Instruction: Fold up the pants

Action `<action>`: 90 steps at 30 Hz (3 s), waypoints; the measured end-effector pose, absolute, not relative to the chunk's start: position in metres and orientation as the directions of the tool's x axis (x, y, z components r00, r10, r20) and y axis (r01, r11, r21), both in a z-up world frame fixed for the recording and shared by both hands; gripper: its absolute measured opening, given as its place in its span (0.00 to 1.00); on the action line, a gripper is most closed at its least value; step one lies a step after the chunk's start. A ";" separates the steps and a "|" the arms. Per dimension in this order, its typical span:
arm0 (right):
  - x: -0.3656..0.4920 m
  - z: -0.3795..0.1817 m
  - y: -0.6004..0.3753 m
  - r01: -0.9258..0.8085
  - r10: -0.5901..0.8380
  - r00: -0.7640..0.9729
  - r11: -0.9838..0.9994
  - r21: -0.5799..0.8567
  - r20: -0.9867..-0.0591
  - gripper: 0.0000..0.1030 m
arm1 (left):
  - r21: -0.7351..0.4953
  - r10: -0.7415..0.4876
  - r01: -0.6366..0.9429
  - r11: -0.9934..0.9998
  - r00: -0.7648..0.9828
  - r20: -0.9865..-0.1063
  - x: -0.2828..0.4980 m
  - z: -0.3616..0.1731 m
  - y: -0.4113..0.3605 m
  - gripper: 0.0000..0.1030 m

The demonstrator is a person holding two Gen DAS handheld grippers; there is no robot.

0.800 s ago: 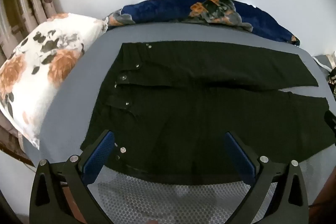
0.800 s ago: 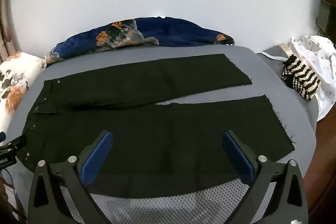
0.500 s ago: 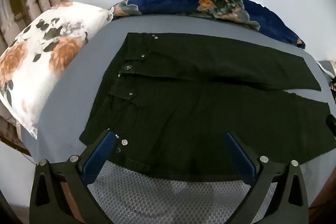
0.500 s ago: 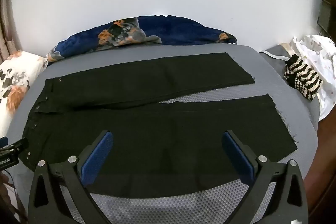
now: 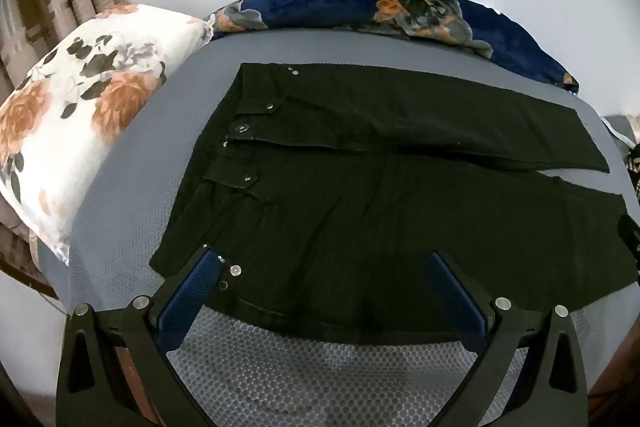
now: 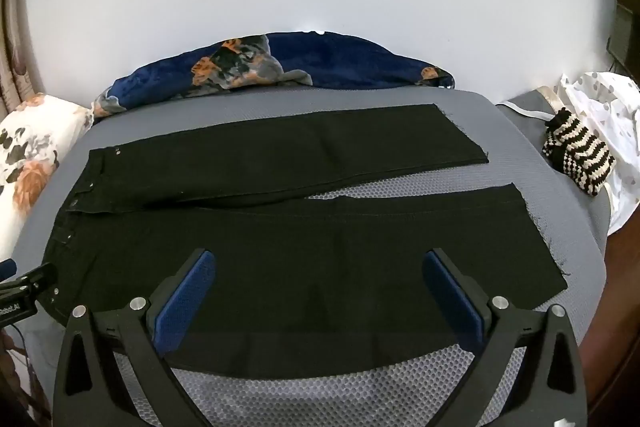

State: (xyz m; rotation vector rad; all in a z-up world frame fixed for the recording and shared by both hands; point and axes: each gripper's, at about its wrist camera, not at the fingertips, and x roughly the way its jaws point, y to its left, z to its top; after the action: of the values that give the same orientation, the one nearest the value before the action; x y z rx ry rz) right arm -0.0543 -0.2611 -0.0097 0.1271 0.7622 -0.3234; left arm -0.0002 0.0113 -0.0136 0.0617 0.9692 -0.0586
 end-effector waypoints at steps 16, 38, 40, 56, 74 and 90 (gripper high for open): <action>-0.055 -0.006 -0.259 0.342 -0.257 0.683 0.940 -0.011 -0.684 1.00 | 0.029 -0.023 0.083 0.996 0.562 -0.827 0.000 -0.015 0.008 1.00; -0.052 -0.009 -0.262 0.363 -0.292 0.660 0.931 -0.046 -0.692 1.00 | 0.029 -0.025 0.086 0.996 0.561 -0.827 0.003 -0.020 0.008 1.00; -0.052 -0.010 -0.262 0.360 -0.291 0.659 0.932 -0.049 -0.693 1.00 | 0.029 -0.025 0.086 0.996 0.562 -0.827 0.003 -0.020 0.008 1.00; -0.044 -0.021 -0.258 0.372 -0.304 0.599 0.925 -0.080 -0.741 1.00 | 0.028 -0.022 0.083 0.996 0.547 -0.837 0.007 -0.027 0.010 1.00; -0.039 -0.028 -0.255 0.363 -0.288 0.565 0.928 -0.081 -0.773 1.00 | 0.033 -0.017 0.085 0.996 0.530 -0.848 0.008 -0.034 0.009 1.00; -0.027 -0.027 -0.258 0.339 -0.247 0.594 0.940 -0.040 -0.765 1.00 | 0.028 -0.008 0.064 0.998 0.500 -0.866 0.022 -0.043 0.017 1.00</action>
State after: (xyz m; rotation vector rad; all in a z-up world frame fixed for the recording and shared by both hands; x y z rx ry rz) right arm -0.0270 -0.2584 -0.0271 0.1137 0.8704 -0.3415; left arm 0.0215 0.0174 -0.0432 0.0585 1.0462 -0.0437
